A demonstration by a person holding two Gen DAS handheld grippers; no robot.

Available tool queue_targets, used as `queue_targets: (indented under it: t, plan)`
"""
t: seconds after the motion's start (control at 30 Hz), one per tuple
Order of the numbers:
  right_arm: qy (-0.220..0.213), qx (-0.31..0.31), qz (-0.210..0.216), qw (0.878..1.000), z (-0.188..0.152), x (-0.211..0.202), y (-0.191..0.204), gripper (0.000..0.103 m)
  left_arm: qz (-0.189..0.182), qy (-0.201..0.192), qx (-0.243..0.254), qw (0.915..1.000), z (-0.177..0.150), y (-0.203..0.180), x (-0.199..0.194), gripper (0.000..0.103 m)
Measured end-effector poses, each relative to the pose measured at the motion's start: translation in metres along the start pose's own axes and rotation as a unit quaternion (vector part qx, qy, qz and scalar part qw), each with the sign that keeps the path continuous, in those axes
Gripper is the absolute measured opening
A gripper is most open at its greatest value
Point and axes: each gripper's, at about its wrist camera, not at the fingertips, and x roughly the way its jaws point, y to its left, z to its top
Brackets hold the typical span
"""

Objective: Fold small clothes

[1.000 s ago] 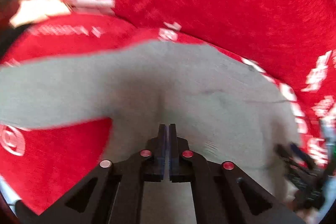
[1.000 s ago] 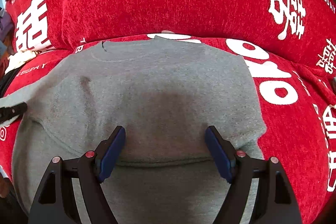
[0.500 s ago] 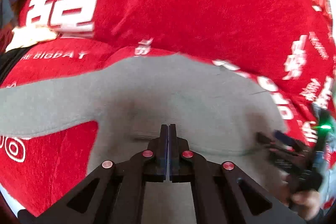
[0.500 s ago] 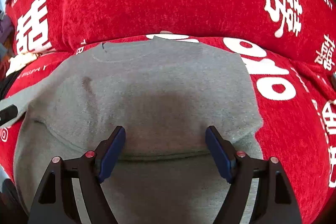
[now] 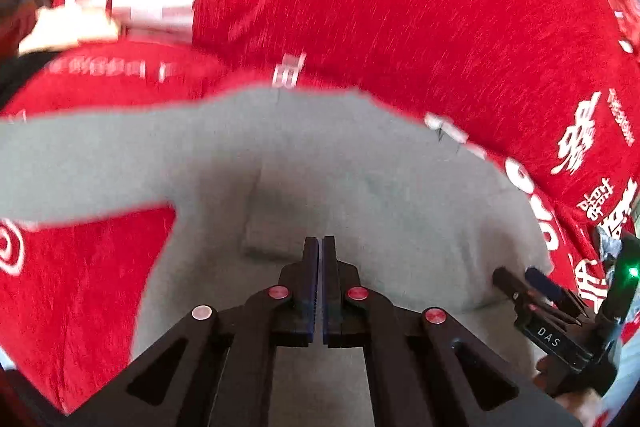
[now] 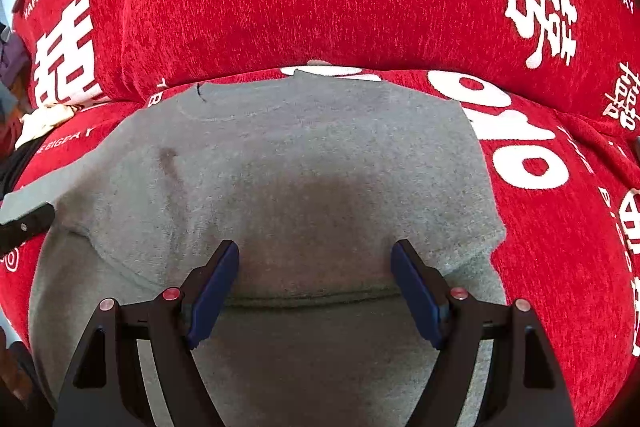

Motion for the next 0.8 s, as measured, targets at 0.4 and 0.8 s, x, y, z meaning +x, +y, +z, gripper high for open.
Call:
queue_targets:
  t: [0.4, 0.8]
  plan:
    - [-0.002, 0.004, 0.002, 1.0, 0.002, 0.002, 0.0, 0.081, -0.05, -0.055, 0.026, 0.9969, -0.015, -0.014, -0.029, 0.001]
    - [-0.004, -0.005, -0.004, 1.0, 0.002, 0.002, 0.004, 0.081, -0.048, -0.188, 0.006, 0.981, -0.034, -0.007, -0.064, 0.103]
